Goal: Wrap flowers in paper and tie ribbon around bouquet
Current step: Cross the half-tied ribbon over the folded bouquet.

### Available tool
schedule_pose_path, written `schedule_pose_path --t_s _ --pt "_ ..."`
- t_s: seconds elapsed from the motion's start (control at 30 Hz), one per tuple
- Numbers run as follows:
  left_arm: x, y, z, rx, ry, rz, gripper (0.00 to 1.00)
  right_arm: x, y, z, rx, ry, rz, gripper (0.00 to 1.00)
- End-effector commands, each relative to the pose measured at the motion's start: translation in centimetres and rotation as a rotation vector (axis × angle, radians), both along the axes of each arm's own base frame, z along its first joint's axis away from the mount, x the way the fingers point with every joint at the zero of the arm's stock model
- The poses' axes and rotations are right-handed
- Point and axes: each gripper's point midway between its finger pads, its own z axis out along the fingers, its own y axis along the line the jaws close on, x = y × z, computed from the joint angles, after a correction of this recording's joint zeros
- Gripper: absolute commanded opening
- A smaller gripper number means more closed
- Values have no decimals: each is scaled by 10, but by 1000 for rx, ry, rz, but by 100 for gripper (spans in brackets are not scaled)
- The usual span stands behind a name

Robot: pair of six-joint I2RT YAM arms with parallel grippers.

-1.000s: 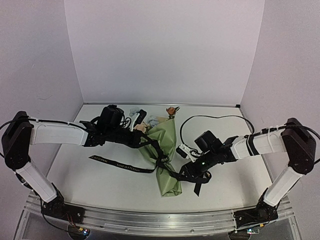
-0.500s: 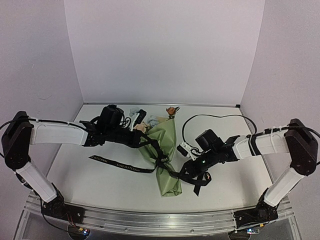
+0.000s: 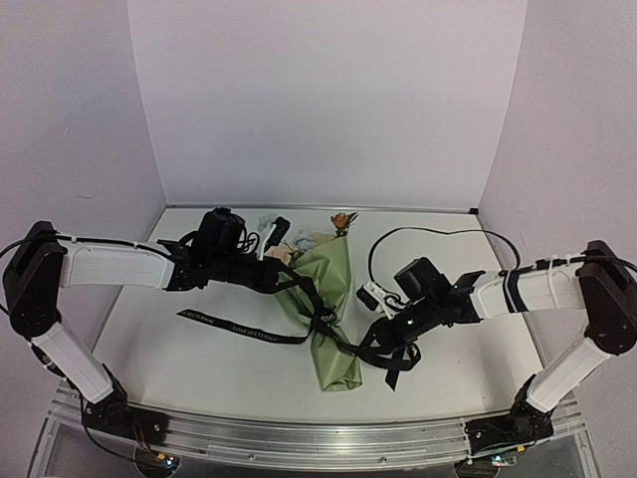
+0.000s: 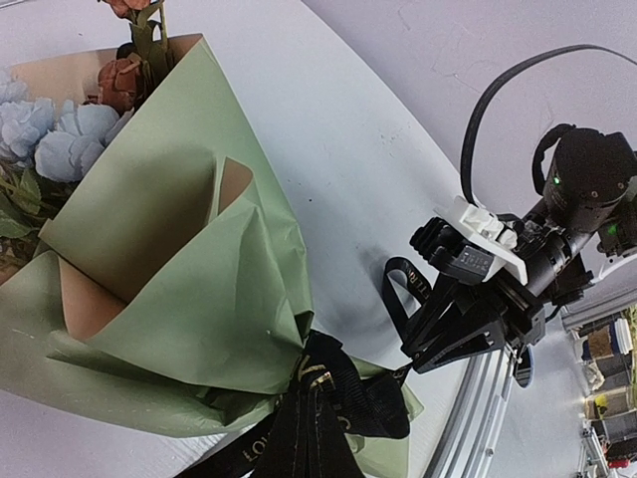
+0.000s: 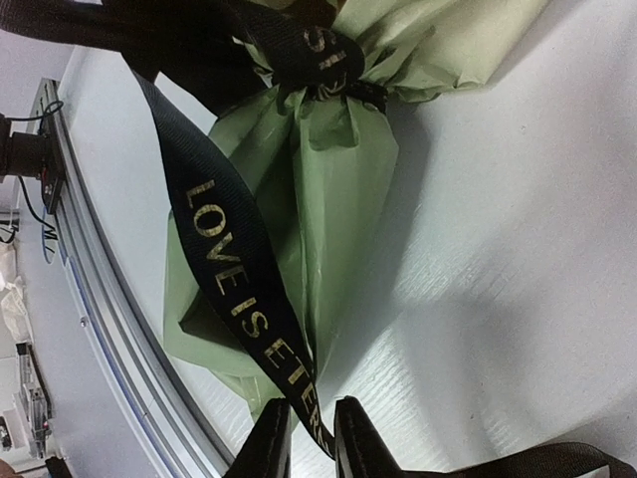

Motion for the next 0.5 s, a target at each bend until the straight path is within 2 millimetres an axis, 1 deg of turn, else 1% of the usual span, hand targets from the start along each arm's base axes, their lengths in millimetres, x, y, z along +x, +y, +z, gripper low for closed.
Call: schedule_pose_path --t_s 0.0,0.03,0.13,0.2,0.47 --pt "5 -6 24 -50 -49 -16 0 0 3 9 31 1 2 19" --pt "5 -6 24 -51 -50 -16 0 1 5 9 35 6 3 20" --pt "6 -6 24 -51 -49 -15 0 -1 6 9 38 20 6 27" --pt "5 -6 24 -52 -50 -15 0 -2 5 7 34 25 6 29" --pt "6 -5 23 -53 -46 -16 0 -6 1 -1 17 42 5 29"
